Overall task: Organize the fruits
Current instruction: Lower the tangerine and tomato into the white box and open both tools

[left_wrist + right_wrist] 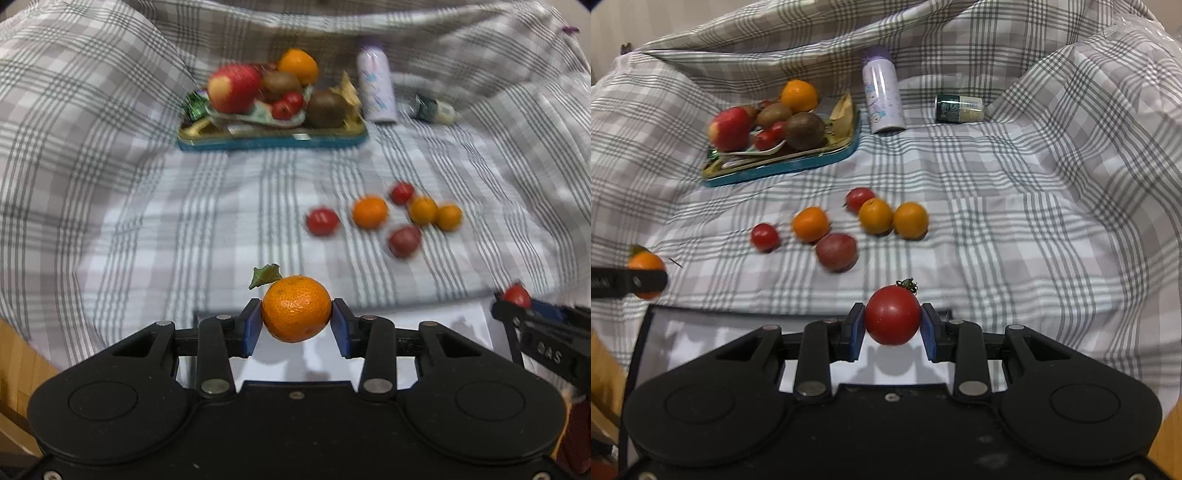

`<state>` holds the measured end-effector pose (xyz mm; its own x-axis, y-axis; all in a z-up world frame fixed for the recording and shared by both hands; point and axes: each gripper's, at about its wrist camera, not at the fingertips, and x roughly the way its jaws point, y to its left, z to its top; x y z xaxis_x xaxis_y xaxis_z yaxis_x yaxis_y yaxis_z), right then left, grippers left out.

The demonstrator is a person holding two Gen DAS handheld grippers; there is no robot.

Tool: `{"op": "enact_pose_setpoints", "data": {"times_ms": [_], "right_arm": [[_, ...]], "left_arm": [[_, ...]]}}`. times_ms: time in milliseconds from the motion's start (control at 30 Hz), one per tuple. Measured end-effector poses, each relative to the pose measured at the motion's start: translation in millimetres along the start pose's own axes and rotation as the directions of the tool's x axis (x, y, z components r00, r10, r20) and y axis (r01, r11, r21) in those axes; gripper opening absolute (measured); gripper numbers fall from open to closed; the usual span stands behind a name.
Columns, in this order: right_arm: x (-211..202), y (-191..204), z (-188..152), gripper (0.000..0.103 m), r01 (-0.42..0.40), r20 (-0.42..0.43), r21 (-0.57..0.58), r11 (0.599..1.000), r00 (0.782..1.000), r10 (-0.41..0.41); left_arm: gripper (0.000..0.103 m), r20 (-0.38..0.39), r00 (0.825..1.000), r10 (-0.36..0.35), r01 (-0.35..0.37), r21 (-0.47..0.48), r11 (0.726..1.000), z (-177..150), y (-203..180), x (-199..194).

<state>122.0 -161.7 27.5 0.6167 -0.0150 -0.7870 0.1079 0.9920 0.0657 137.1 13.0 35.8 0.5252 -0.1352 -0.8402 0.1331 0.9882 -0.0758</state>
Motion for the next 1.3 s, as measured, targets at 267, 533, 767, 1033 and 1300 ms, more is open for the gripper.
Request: {"op": "enact_pose_setpoints", "data": {"times_ms": [267, 533, 767, 1033, 1300], "right_arm": [[-25, 9, -33, 0.034, -0.038, -0.023, -0.007, 0.999, 0.999, 0.038], [-36, 10, -62, 0.034, -0.054, -0.09, -0.015, 0.998, 0.995, 0.052], [-36, 11, -75, 0.034, -0.056, -0.13, -0.03, 0.998, 0.99, 0.052], [-34, 10, -79, 0.034, -0.055, -0.151, -0.038, 0.998, 0.987, 0.049], [-32, 13, -79, 0.034, -0.063, -0.156, -0.045, 0.997, 0.986, 0.055]], "left_arm": [[0.049, -0.107, 0.993, -0.04, 0.044, 0.035, 0.998, -51, -21, -6], [0.049, -0.183, 0.981, -0.059, 0.06, -0.002, 0.998, -81, -27, 2], [0.05, -0.168, 0.986, -0.018, 0.02, 0.011, 1.0, -84, -29, 4], [0.05, -0.176, 0.984, 0.012, -0.007, 0.026, 1.0, -86, -32, 6], [0.05, -0.164, 0.986, 0.021, -0.022, -0.002, 1.0, -83, -29, 1]]}}
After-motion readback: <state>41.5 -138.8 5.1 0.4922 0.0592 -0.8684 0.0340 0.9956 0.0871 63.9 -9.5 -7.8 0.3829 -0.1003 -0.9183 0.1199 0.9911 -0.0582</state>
